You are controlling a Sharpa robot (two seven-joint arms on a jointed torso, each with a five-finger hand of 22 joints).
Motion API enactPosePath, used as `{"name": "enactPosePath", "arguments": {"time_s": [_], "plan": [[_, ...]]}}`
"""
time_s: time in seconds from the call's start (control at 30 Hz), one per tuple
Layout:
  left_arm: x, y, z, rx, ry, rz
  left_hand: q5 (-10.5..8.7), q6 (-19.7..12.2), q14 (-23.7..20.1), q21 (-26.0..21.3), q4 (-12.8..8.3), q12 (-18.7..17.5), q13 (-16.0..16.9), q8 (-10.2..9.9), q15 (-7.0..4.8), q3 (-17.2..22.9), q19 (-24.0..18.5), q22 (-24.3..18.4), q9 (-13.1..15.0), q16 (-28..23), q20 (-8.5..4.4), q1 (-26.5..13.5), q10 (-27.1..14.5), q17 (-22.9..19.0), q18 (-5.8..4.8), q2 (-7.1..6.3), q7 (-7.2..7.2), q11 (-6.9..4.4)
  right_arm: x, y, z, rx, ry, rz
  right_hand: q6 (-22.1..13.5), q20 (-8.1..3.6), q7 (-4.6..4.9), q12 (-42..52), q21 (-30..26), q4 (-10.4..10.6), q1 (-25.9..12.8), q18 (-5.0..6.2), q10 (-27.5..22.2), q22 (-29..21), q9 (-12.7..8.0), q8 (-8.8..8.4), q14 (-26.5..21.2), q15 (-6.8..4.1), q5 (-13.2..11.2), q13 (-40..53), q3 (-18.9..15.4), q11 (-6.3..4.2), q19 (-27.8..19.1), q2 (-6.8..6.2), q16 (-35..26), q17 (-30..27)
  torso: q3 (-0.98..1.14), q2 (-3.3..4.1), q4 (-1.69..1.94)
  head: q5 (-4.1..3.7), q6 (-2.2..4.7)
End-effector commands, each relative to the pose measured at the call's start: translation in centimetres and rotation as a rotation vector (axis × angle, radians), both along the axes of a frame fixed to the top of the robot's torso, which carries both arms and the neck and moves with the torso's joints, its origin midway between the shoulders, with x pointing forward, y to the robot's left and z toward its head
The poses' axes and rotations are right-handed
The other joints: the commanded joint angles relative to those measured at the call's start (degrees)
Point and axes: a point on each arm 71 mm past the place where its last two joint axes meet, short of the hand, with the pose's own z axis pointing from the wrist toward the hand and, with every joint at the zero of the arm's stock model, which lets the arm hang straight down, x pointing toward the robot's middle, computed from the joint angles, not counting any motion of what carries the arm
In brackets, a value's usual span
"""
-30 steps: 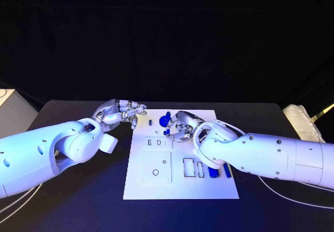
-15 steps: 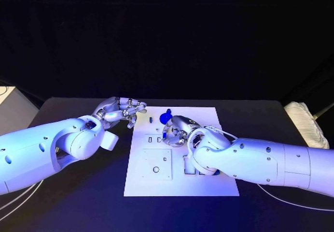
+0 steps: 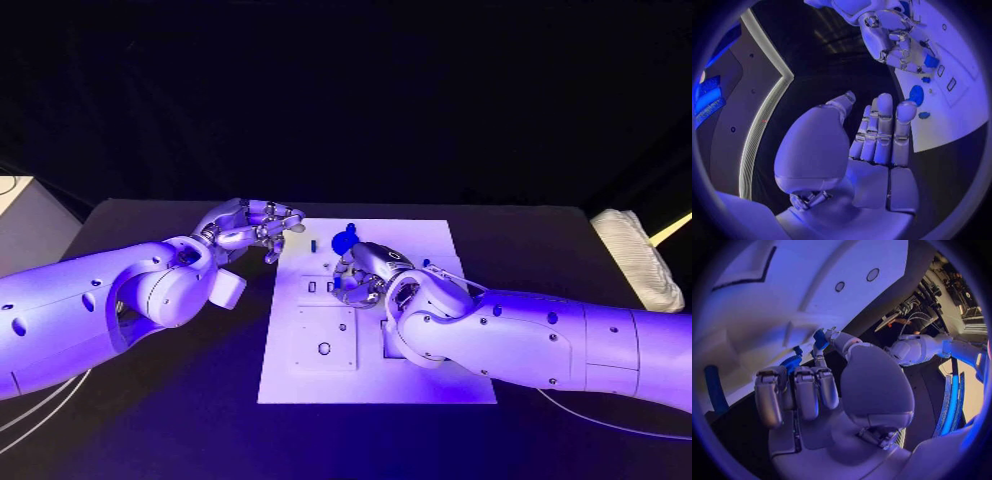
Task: Assemble the parts on the task board
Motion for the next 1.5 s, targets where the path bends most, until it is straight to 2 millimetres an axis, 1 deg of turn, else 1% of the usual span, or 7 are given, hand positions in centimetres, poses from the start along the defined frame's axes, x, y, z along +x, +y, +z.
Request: {"name": "enactPosePath", "arguments": {"time_s": [0.03, 0.23, 0.47, 0.63, 1.0, 1.3, 1.5], "plan": [[-0.04, -0.15, 0.06, 0.0, -0.003, -0.008, 0.01, 0.0, 0.5, 0.3, 0.0, 0.2, 0.1, -0.2, 0.03, -0.2, 0.4, 0.1, 0.0, 0.2, -0.03, -0.3, -0.3, 0.1, -1.06, -0.08, -0.25, -0.31, -0.03, 0.06, -0.07, -0.011, -0.022, 0.007, -0.3, 0.36, -0.09, 0.0, 0.3, 0.0, -0.5, -0.39, 4.8, 15.1, 0.1, 0.22, 6.1, 0.28, -0.3, 13.8, -0.4, -0.12, 6.0, 0.06, 0.2, 15.1, -0.01, 0.0, -0.03, 0.06, -0.08], [-0.05, -0.16, 0.06, 0.0, -0.002, -0.01, 0.01, 0.1, 0.5, 0.3, 0.1, 0.2, 0.1, -0.1, 0.05, -0.2, 0.4, 0.1, 0.1, 0.2, -0.04, -0.3, -0.3, 0.1, -1.06, -0.03, -0.23, -0.29, 0.04, 0.04, -0.47, -0.016, -0.018, 0.004, -0.3, 0.36, -0.09, 0.0, 0.3, 0.0, -0.5, -0.39, 4.8, 15.1, 0.1, 0.22, 6.1, 0.28, -0.3, 13.8, -0.4, -0.12, 6.0, 0.06, 0.2, 15.1, 0.06, 0.04, -0.05, 0.05, -0.1], [-0.07, -0.14, 0.05, -0.002, 0.0, -0.017, 0.01, 0.1, 0.5, 0.3, 0.1, 0.2, 0.1, -0.1, 0.05, -0.2, 0.4, 0.1, 0.1, 0.2, -0.04, -0.3, -0.3, 0.1, -1.06, -0.03, -0.23, -0.29, 0.25, -0.28, -0.67, -0.027, -0.032, -0.003, -0.5, 0.37, -0.07, -0.1, 0.3, -0.1, -0.6, -0.39, 4.7, 15.1, 0.1, 0.18, 6.1, 0.27, -0.4, 13.7, -0.5, -0.12, 6.0, -0.25, 0.2, 15.1, 0.01, -0.01, -0.02, 0.06, -0.2], [-0.08, -0.14, 0.03, -0.003, 0.002, -0.02, 0.01, 0.1, 0.5, 0.5, 0.1, 0.3, 0.1, -0.1, 0.06, -0.2, 0.5, 0.3, 0.1, 0.2, -0.05, -0.3, -0.2, 0.1, -1.11, -0.01, -0.2, -0.26, 0.28, -0.32, -0.68, -0.029, -0.038, 0.0, -0.6, 0.38, -0.05, -0.1, 0.3, -0.1, -0.6, -0.39, 4.7, 15.1, 0.1, 0.16, 6.1, 0.28, -0.4, 13.7, -0.5, -0.11, 6.0, -0.32, 0.2, 15.1, 0.01, 0.02, -0.03, 0.2, -0.23], [-0.07, -0.15, 0.02, -0.003, 0.003, -0.022, 0.01, 0.1, 0.5, 0.5, 0.1, 0.3, 0.1, -0.1, 0.06, -0.2, 0.5, 0.3, 0.1, 0.2, -0.05, -0.3, -0.2, 0.1, -1.11, -0.01, -0.2, -0.26, 0.22, -0.13, -0.75, -0.029, -0.033, 0.018, -1.5, 0.48, 0.23, -0.4, 0.3, -0.1, -0.9, -0.39, 4.4, 15.1, 0.0, -0.11, 6.1, 0.44, -0.8, 13.4, -0.8, 0.11, 6.0, -0.96, 0.2, 15.1, 0.01, 0.0, -0.08, 0.07, -0.15], [-0.07, -0.14, 0.02, -0.003, 0.003, -0.022, 0.01, 0.1, 0.5, 0.5, 0.1, 0.3, 0.1, -0.1, 0.06, -0.2, 0.5, 0.3, 0.1, 0.2, -0.05, -0.3, -0.2, 0.1, -1.11, -0.01, -0.2, -0.26, 0.14, -0.02, -0.85, -0.034, -0.025, 0.027, -1.5, 0.52, 0.25, -0.4, 0.3, -0.1, -1.0, -0.39, 4.4, 15.1, 0.0, -0.07, 6.1, 0.49, -1.2, 13.4, -0.8, 0.16, 6.0, -0.99, 0.2, 15.1, 0.0, 0.03, -0.02, -0.01, -0.21], [-0.07, -0.1, 0.02, -0.003, 0.004, -0.022, 0.0, 0.1, 0.5, 0.5, 0.2, 0.3, 0.1, -0.1, 0.09, -0.2, 0.5, 0.3, 0.1, 0.2, -0.04, -0.4, -0.3, 0.2, -1.11, -0.01, -0.16, -0.23, 0.1, -0.03, -0.88, -0.036, -0.022, 0.03, -1.7, 0.57, 0.3, -0.6, 0.3, 0.0, -1.2, -0.39, 4.3, 15.1, -0.1, -0.1, 6.1, 0.54, -1.5, 13.3, -0.9, 0.2, 6.0, -1.18, 0.2, 15.1, 0.03, 0.07, -0.07, 0.03, -0.27]]}}
